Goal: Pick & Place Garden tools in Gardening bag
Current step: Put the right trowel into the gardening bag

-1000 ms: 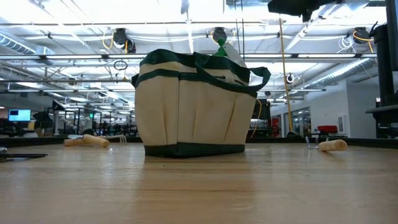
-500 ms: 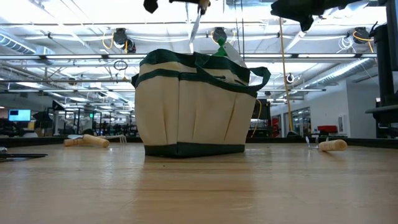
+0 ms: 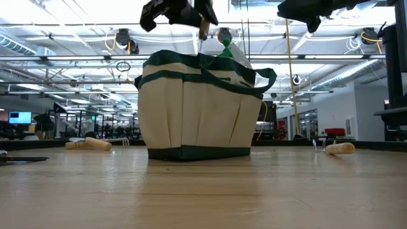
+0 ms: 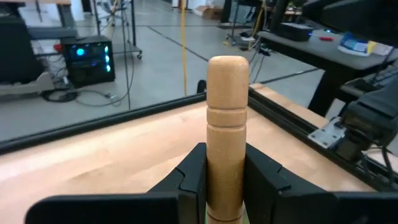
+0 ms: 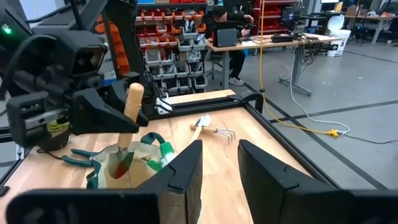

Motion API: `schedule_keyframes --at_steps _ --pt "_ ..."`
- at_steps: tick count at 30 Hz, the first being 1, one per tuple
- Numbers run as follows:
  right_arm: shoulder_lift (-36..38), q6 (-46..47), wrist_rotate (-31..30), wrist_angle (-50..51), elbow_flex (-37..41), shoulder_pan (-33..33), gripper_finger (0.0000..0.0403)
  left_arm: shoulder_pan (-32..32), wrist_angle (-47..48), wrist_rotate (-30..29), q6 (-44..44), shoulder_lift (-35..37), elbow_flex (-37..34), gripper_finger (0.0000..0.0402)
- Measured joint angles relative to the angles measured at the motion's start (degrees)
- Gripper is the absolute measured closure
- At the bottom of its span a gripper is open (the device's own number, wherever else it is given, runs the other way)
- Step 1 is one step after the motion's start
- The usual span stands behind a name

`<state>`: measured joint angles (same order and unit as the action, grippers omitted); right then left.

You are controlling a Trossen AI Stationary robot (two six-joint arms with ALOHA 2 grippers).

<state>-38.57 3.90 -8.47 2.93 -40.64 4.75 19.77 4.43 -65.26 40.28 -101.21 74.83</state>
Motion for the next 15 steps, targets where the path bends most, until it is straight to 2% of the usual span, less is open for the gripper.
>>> schedule_keyframes --at_steps 4,15 --pt "-0.02 -0.02 0.00 1.10 0.00 0.02 0.0307 0.65 4.53 -2.45 3.99 -0.21 0.02 0.0333" --pt "0.00 -0.09 -0.22 2.33 -0.02 0.02 0.0307 1.58 8.12 -0.50 6.84 -0.20 0.01 0.0333"
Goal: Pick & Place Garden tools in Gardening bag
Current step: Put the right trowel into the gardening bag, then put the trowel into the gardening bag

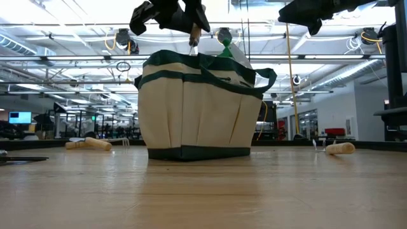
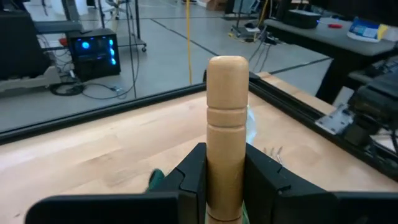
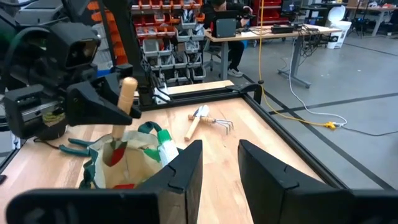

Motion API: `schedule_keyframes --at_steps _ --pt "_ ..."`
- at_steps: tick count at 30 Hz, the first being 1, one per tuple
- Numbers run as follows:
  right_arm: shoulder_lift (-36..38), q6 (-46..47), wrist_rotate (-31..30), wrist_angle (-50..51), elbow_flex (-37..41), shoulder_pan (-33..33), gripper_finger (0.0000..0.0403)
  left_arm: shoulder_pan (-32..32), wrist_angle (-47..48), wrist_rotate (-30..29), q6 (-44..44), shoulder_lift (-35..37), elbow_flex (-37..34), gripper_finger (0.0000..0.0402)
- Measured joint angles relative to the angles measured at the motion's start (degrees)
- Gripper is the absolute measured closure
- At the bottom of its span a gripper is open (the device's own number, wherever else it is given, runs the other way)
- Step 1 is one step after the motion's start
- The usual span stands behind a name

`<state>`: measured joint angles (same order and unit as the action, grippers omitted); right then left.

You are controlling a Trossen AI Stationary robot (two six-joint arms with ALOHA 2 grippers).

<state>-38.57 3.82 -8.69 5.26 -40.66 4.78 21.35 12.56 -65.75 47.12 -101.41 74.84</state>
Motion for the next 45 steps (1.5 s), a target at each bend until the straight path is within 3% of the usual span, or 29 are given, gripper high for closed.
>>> schedule_keyframes --at_steps 30,37,45 --pt "-0.02 -0.07 -0.13 -0.07 -0.04 0.00 0.0307 0.32 -0.09 7.40 5.09 -4.28 -2.39 0.0331" --pt "-0.02 -0.02 -0.13 -0.23 -0.04 0.00 0.0307 0.32 0.94 9.99 5.99 -4.28 -2.39 0.0274" --pt "-0.02 0.00 -0.07 -0.22 -0.04 0.00 0.0307 0.32 0.98 10.71 5.57 -4.28 -2.39 0.0259"
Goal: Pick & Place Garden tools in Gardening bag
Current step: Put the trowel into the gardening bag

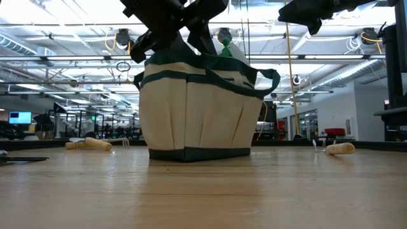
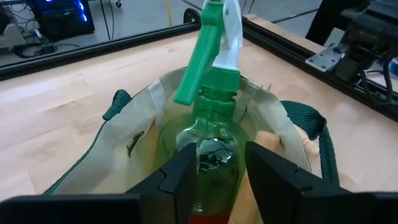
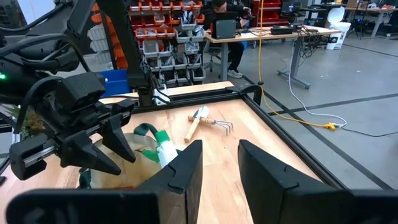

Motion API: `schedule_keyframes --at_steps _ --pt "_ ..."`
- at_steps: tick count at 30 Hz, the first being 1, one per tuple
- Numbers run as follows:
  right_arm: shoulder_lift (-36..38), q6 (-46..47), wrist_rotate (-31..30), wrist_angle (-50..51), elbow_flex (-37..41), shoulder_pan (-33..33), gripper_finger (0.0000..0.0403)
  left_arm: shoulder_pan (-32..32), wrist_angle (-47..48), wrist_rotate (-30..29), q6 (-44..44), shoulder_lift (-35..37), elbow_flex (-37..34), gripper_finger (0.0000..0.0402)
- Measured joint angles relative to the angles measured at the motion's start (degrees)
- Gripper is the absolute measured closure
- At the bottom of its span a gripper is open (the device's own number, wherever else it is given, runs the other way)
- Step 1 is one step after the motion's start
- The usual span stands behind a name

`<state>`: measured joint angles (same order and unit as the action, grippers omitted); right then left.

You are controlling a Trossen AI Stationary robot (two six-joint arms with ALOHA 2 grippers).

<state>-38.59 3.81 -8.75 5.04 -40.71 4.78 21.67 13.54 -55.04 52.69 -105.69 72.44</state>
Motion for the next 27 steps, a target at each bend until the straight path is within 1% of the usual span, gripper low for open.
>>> schedule_keyframes --at_steps 7,9,16,27 --pt "0.00 0.00 0.02 0.00 0.00 0.00 0.0307 0.04 0.05 0.15 -0.17 0.39 0.00 0.0257" --pt "0.00 -0.05 0.02 0.02 0.00 0.00 0.0307 0.20 -0.34 0.31 -1.71 1.33 0.00 0.0257" --pt "0.00 -0.15 0.00 0.02 0.00 0.00 0.0307 0.15 0.02 0.96 -8.96 8.61 0.06 0.0257" --pt "0.00 -0.17 0.00 0.02 0.00 0.00 0.0307 0.11 1.40 -0.82 -20.95 20.57 0.07 0.0256"
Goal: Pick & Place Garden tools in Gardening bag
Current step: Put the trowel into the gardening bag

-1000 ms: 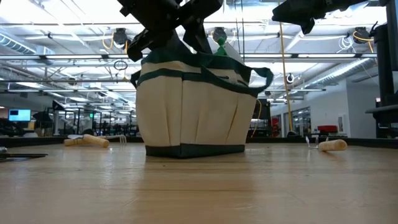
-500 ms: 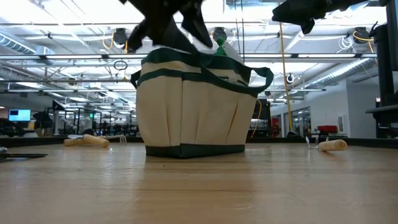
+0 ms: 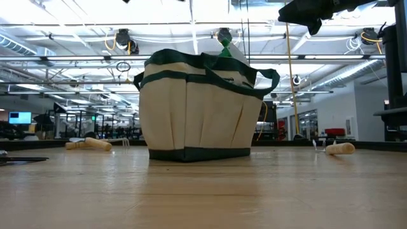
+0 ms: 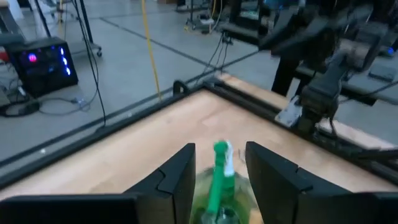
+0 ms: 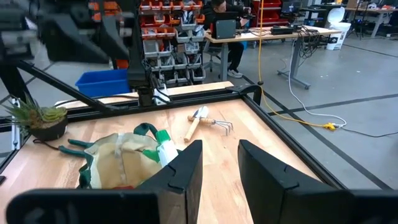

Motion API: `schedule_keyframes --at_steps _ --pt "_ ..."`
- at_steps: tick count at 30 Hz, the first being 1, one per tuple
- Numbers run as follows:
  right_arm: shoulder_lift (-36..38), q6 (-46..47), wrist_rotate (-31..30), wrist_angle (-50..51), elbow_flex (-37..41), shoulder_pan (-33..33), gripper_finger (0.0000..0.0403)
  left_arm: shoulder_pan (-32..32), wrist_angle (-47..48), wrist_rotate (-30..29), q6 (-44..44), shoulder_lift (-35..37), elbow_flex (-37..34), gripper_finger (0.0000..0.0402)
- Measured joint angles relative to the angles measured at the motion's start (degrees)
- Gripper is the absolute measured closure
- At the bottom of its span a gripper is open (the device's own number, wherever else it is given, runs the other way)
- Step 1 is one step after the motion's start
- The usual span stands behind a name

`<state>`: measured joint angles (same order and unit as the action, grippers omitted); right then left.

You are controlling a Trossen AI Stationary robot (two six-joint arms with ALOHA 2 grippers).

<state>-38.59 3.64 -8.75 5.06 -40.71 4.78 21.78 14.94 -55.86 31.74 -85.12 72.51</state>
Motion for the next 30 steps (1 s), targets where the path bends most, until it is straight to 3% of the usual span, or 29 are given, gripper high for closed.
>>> schedule_keyframes --at_steps 9,19,26,30 --pt "0.02 0.00 -0.07 0.00 0.00 0.00 0.0307 0.07 0.06 -2.27 -7.22 5.66 0.02 0.0256" --pt "0.02 0.00 -0.11 0.00 0.00 0.00 0.0307 0.02 1.76 -3.88 -13.28 6.58 0.02 0.0256" --pt "0.00 0.00 -0.11 0.00 0.00 0.00 0.0307 -2.23 17.28 -4.48 -12.95 6.58 0.02 0.0256" --pt "0.02 0.00 -0.11 0.00 0.00 0.00 0.0307 -5.05 28.60 0.68 -8.93 6.58 0.02 0.0256"
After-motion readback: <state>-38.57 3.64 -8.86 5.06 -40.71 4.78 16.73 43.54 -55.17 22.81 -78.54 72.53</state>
